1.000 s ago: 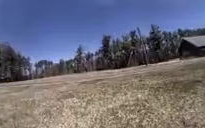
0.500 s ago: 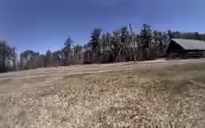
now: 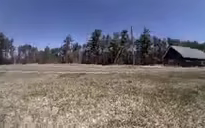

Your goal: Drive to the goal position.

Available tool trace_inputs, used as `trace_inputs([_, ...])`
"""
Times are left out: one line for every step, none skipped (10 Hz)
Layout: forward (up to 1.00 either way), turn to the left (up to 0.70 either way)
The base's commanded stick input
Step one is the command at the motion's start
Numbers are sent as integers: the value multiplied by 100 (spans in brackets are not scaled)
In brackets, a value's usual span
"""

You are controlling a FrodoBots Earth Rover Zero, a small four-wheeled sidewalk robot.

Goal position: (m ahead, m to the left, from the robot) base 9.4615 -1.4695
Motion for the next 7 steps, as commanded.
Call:
trace_inputs([70,0])
trace_inputs([70,0])
trace_inputs([70,0])
trace_inputs([70,0])
trace_inputs([70,0])
trace_inputs([70,0])
trace_inputs([70,0])
